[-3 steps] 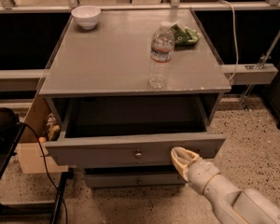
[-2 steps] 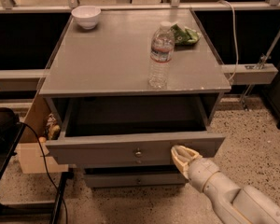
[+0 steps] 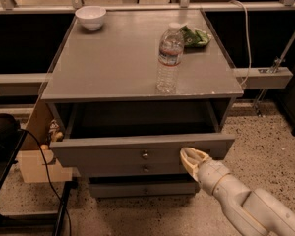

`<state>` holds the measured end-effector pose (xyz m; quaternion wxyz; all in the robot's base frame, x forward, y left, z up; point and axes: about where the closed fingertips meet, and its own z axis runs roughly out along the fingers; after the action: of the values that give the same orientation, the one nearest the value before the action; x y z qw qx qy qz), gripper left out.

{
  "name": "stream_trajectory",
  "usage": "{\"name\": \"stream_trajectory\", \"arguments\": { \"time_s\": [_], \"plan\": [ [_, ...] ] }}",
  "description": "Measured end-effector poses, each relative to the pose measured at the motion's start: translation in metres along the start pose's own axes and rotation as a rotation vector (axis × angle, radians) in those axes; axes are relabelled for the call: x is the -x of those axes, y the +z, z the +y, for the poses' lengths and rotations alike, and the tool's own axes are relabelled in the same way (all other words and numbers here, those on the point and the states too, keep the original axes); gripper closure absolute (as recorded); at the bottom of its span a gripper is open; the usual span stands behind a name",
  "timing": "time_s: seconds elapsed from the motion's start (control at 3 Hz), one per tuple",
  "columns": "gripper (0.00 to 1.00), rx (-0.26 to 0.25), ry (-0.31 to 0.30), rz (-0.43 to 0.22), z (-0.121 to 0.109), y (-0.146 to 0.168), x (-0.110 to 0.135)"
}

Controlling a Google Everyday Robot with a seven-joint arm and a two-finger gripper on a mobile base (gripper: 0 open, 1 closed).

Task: Close top drawer

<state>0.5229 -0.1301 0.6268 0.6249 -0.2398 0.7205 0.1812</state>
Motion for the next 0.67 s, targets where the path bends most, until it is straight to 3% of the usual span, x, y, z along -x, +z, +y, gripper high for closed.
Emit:
{"name": "stream_trajectory", "arguments": {
  "time_s": [0.67],
  "plan": [
    [1.0, 0.001, -0.004, -0.017, -0.012, 0.026, -0.005]
  ]
}}
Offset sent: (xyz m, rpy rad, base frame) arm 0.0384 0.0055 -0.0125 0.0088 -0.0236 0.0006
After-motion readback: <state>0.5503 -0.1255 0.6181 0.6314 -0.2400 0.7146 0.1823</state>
